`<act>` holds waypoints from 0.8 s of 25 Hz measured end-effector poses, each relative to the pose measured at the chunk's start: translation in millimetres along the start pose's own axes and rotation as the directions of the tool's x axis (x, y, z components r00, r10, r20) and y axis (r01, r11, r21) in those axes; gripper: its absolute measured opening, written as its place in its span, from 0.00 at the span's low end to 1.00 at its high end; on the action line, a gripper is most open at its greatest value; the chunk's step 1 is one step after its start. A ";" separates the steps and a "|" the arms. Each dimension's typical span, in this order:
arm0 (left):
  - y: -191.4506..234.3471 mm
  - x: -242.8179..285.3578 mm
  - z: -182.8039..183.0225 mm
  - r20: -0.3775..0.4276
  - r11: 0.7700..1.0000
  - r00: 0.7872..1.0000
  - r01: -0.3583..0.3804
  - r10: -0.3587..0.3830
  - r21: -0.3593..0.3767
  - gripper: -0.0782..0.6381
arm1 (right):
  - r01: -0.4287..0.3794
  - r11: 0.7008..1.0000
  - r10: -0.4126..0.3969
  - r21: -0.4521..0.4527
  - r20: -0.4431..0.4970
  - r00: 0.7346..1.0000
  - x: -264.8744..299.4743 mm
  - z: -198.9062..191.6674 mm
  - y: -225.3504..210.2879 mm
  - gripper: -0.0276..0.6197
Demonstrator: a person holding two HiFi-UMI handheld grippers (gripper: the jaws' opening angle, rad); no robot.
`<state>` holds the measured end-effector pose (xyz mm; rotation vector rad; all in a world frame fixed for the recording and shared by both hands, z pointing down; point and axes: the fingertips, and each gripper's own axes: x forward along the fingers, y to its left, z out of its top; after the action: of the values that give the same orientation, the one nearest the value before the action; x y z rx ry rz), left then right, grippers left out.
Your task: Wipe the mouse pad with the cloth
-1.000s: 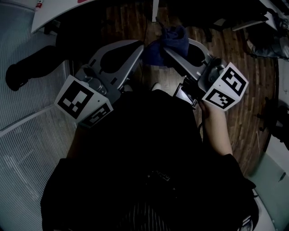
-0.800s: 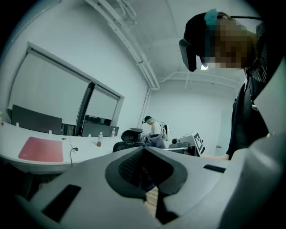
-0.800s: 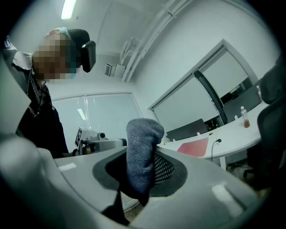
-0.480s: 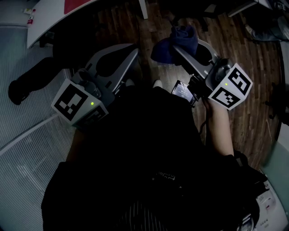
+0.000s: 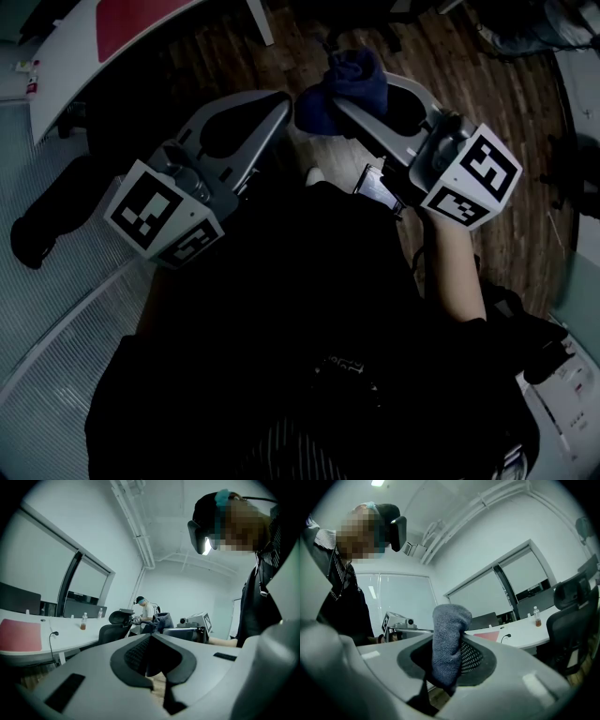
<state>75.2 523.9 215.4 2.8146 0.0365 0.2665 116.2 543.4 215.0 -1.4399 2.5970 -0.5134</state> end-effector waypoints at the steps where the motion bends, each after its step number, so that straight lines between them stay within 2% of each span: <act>1: 1.5 1.5 1.7 0.008 1.000 1.000 0.007 -0.007 0.008 0.11 | 0.005 1.000 -0.005 -0.002 0.005 1.000 0.0 1.4 1.3 0.20; 7: 20.1 5.8 24.7 0.055 0.998 0.998 0.034 -0.037 0.054 0.11 | 0.009 0.999 -0.009 -0.041 0.003 1.000 13.1 15.3 7.8 0.20; 10: 67.1 -8.0 40.3 0.065 0.996 0.996 0.059 -0.063 0.061 0.11 | -0.008 0.997 0.005 -0.080 -0.036 0.999 65.0 22.1 4.9 0.20; 14: 124.2 -30.0 56.4 0.081 0.993 0.994 0.070 -0.077 0.094 0.11 | 0.040 0.994 -0.046 -0.097 -0.063 0.997 129.7 25.9 -12.9 0.20; 20: 183.0 -60.8 69.4 0.082 0.992 0.993 0.072 -0.081 0.102 0.11 | 0.091 0.993 -0.094 -0.072 -0.034 0.995 192.2 40.9 -26.2 0.20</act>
<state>27.6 325.4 196.4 2.9121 0.1423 0.1292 45.0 359.4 196.0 -1.5943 2.6114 -0.4692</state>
